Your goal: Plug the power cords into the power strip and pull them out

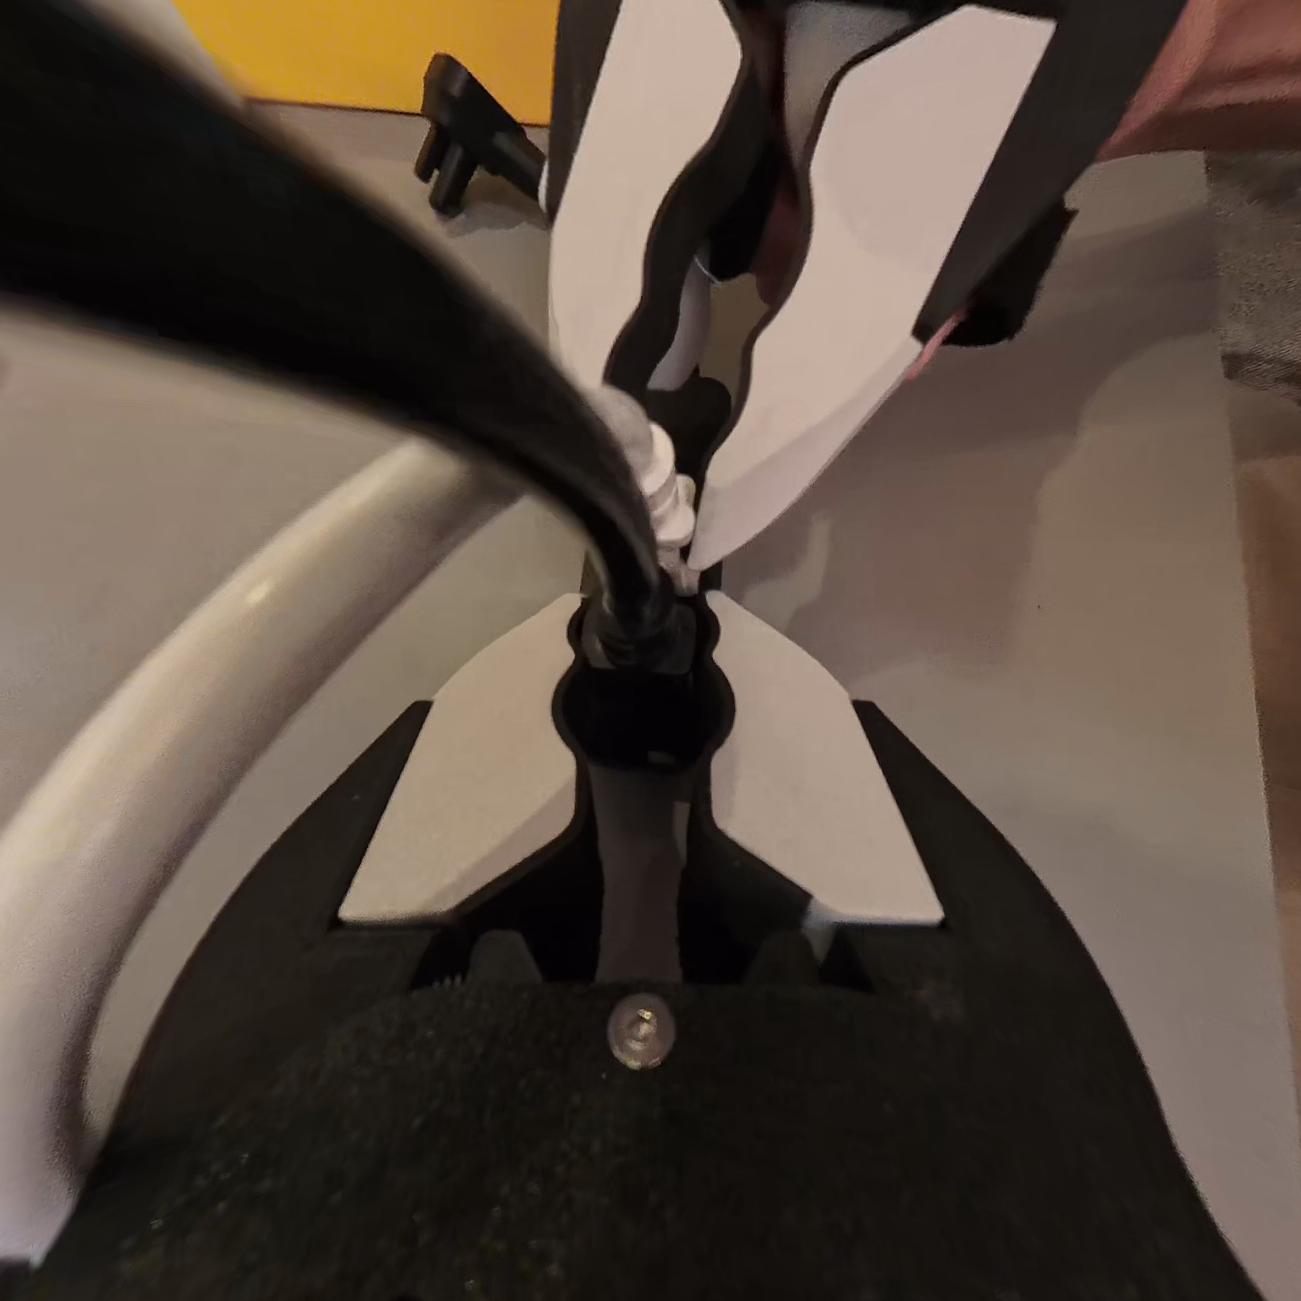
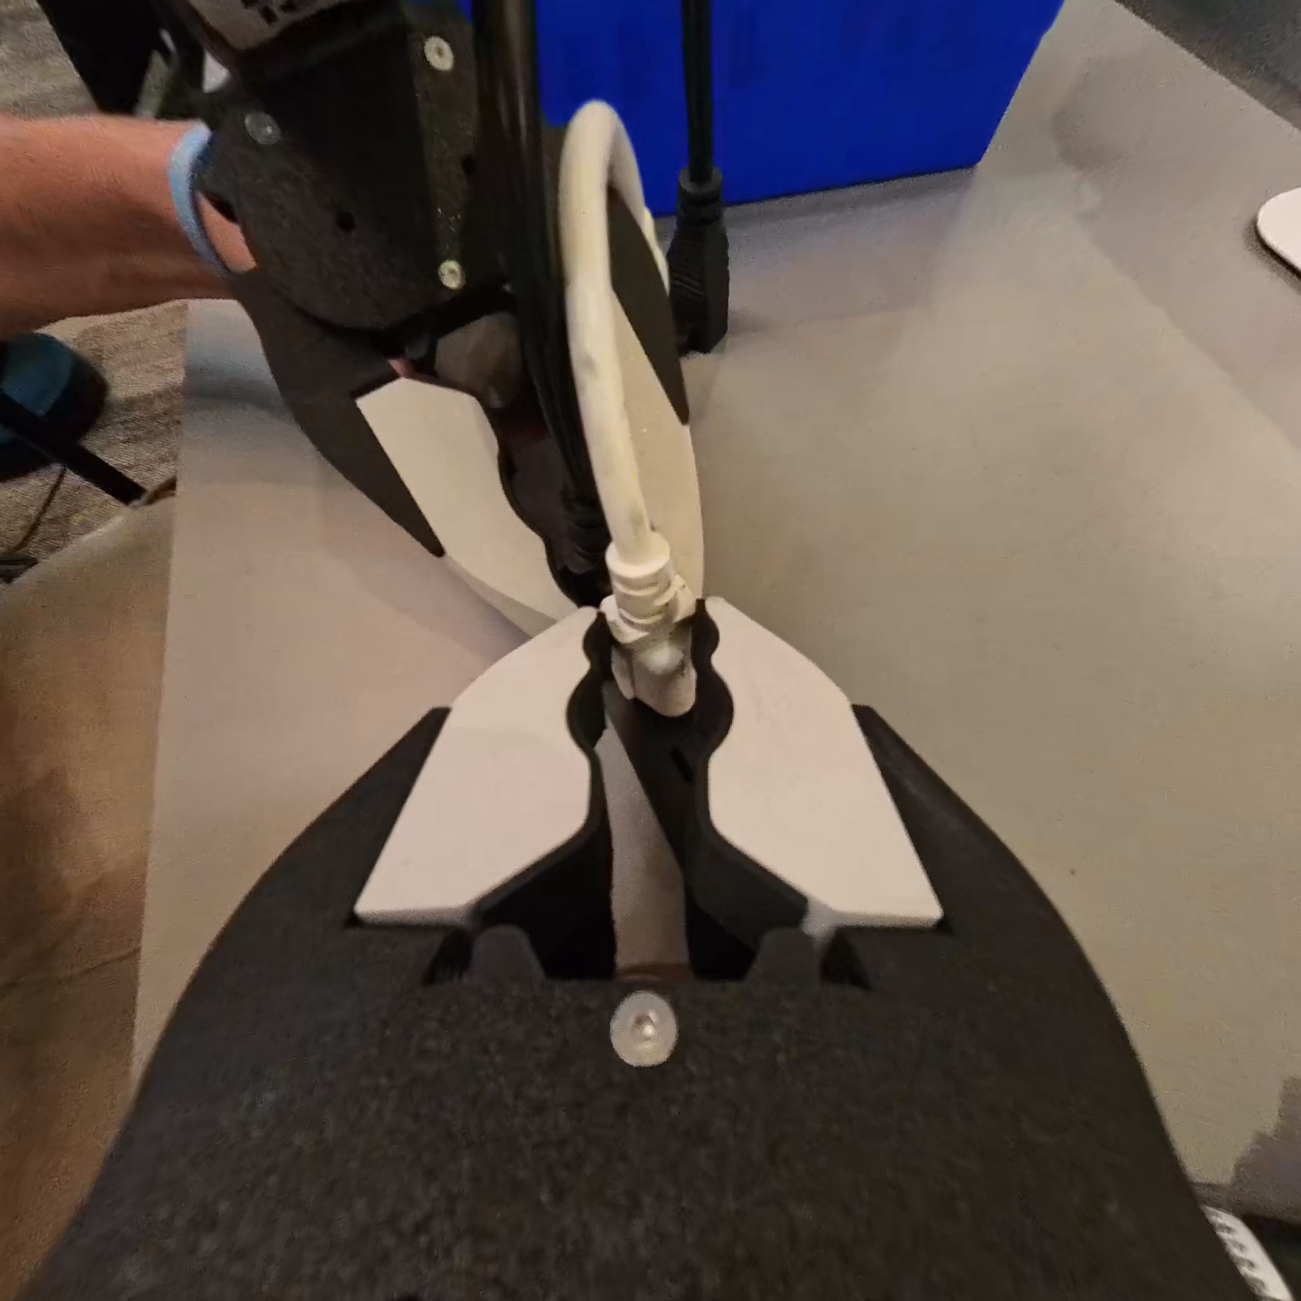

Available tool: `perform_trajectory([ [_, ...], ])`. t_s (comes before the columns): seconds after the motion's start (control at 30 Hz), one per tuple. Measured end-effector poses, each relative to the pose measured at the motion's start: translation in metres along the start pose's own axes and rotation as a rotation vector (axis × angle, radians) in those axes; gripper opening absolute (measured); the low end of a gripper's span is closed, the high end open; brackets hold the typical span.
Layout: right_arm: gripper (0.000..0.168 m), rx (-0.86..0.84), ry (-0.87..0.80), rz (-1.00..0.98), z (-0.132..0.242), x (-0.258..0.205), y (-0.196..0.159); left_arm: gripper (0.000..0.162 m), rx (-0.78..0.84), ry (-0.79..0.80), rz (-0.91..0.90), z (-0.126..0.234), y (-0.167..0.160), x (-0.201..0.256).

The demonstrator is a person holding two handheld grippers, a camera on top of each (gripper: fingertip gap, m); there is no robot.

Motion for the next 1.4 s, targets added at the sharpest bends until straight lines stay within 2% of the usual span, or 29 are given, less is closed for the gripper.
perform_trajectory([
  [0.03, 0.022, 0.016, 0.023, -0.006, 0.0, 0.0, -0.002, 0.028, 0.006, -0.013, 0.0, 0.001, -0.002, 0.001],
  [0.1, 0.022, 0.033, 0.071, -0.019, 0.006, 0.0, -0.008, 0.028, -0.003, -0.022, -0.019, 0.002, -0.002, 0.003],
  [0.23, 0.02, -0.009, -0.007, -0.002, -0.001, 0.003, 0.001, 0.027, -0.013, 0.037, -0.001, -0.002, 0.002, -0.001],
  [0.37, 0.02, 0.038, 0.049, -0.027, 0.006, 0.001, -0.009, 0.028, 0.001, -0.009, -0.008, 0.0, -0.001, 0.002],
  [0.47, 0.019, 0.002, -0.017, 0.01, 0.001, 0.001, -0.001, 0.028, -0.007, 0.003, 0.008, -0.001, 0.001, -0.001],
  [0.6, 0.02, 0.046, 0.042, -0.009, 0.006, -0.001, -0.008, 0.028, 0.004, -0.03, 0.005, 0.001, -0.002, 0.001],
  [0.73, 0.019, 0.018, -0.004, 0.007, 0.001, 0.004, 0.001, 0.027, -0.01, 0.003, 0.018, -0.002, 0.002, -0.004],
  [0.8, 0.02, 0.034, 0.051, -0.003, 0.0, 0.006, -0.002, 0.028, -0.005, -0.001, 0.007, 0.0, 0.0, -0.002],
  [1.0, 0.019, 0.057, 0.078, -0.023, 0.005, 0.001, -0.006, 0.028, 0.01, -0.038, 0.007, 0.002, -0.003, 0.0],
  [1.1, 0.021, 0.069, 0.109, -0.003, 0.005, 0.0, -0.007, 0.028, 0.008, -0.05, -0.011, 0.004, -0.003, 0.002],
  [1.2, 0.036, 0.057, 0.174, 0.0, -0.002, 0.004, -0.01, 0.027, 0.008, -0.085, -0.034, 0.006, -0.005, 0.004],
  [1.23, 0.034, 0.06, 0.201, 0.014, -0.002, 0.005, -0.01, 0.027, 0.009, -0.086, -0.035, 0.006, -0.005, 0.004],
  [1.27, 0.022, 0.061, 0.246, 0.05, -0.003, 0.002, -0.008, 0.027, 0.009, -0.083, -0.034, 0.006, -0.005, 0.003],
  [1.4, 0.021, 0.058, 0.192, 0.066, -0.005, 0.0, -0.006, 0.027, -0.009, -0.055, -0.054, 0.007, -0.005, 0.002],
])
Point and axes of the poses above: each gripper's, where its closed fingertips meet, z back along the fingers, y out of its top, x = y × z across the jaws, the point moved 6 cm from there along z, back along the fingers, and after that the axes turned 1 degree about y, right-handed, at the moved point
